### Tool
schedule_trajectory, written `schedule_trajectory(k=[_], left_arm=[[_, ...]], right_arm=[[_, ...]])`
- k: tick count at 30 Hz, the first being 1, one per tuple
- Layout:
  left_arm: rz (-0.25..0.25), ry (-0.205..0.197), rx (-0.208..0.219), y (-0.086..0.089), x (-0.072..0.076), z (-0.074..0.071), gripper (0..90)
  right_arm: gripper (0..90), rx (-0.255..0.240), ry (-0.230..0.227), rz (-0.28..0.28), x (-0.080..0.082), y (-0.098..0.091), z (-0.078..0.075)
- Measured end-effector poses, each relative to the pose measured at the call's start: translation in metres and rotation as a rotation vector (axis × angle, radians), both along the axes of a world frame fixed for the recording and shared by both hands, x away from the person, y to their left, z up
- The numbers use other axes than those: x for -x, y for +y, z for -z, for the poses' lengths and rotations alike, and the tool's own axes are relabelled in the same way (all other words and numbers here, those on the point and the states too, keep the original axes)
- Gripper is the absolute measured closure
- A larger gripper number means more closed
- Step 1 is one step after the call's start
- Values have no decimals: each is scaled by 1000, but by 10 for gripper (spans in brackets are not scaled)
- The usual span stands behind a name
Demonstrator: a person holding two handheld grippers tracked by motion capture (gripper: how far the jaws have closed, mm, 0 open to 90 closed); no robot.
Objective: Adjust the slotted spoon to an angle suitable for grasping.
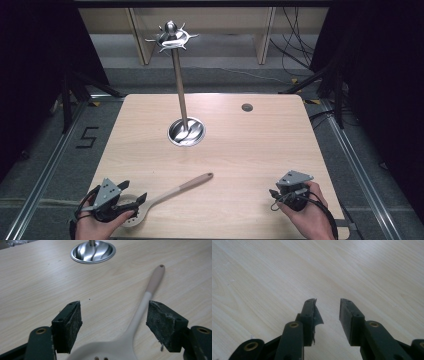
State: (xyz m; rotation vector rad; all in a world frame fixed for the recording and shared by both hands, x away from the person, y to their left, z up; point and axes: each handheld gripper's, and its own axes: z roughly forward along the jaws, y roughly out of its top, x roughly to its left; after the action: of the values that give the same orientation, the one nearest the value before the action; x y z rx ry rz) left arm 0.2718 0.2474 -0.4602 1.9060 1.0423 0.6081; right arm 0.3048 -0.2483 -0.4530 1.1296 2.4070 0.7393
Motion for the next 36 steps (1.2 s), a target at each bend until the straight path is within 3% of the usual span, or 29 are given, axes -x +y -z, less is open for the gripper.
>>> schedule_trajectory(k=[3,4,5,6,7,8,10,13,14,15,16,18,20,22,23,24,30,31,36], left_arm=[[47,10,-44,-4,-6,-6,271],[87,6,-98,-3,-11,-10,268],[66,22,-68,-7,-11,-11,268],[119,6,-134,-4,-17,-15,268],[105,31,-111,-7,-18,-17,265],[113,44,-122,-8,-20,-19,268],[162,69,-191,-6,-25,-26,271],[171,87,-195,-11,-32,-29,276],[156,94,-174,-15,-33,-29,276],[173,115,-215,-15,-36,-32,277],[151,143,-177,-19,-34,-31,279],[198,167,-253,-23,-40,-34,280],[187,173,-243,-27,-41,-34,282],[222,176,-275,-30,-46,-35,286],[222,192,-262,-33,-46,-34,288],[236,186,-279,-35,-49,-35,289],[255,233,-303,-47,-58,-35,302],[272,231,-335,-47,-60,-36,306],[277,264,-342,-55,-66,-36,310]], right_arm=[[661,-7,-1,7,0,0,1],[661,-4,-5,7,-1,0,1],[661,-7,-3,6,-1,0,1],[661,-7,-2,5,-1,0,1],[661,-7,-1,4,-2,0,1],[661,-8,1,7,-2,0,2],[660,0,-6,-3,-3,-1,2],[661,0,-10,-3,-3,-1,2],[660,-7,1,8,-2,0,1],[660,-6,1,8,-2,0,1],[660,0,-7,0,-2,-1,2],[660,10,-8,-3,-2,-1,1],[660,10,-8,-3,-2,-1,1],[660,10,-7,-1,-2,-1,2],[660,1,1,12,-2,-1,1],[660,-1,1,17,-1,-1,1],[660,3,-7,10,-2,-2,2],[660,-5,4,22,-1,-1,1],[660,-5,4,18,-1,-1,1]])
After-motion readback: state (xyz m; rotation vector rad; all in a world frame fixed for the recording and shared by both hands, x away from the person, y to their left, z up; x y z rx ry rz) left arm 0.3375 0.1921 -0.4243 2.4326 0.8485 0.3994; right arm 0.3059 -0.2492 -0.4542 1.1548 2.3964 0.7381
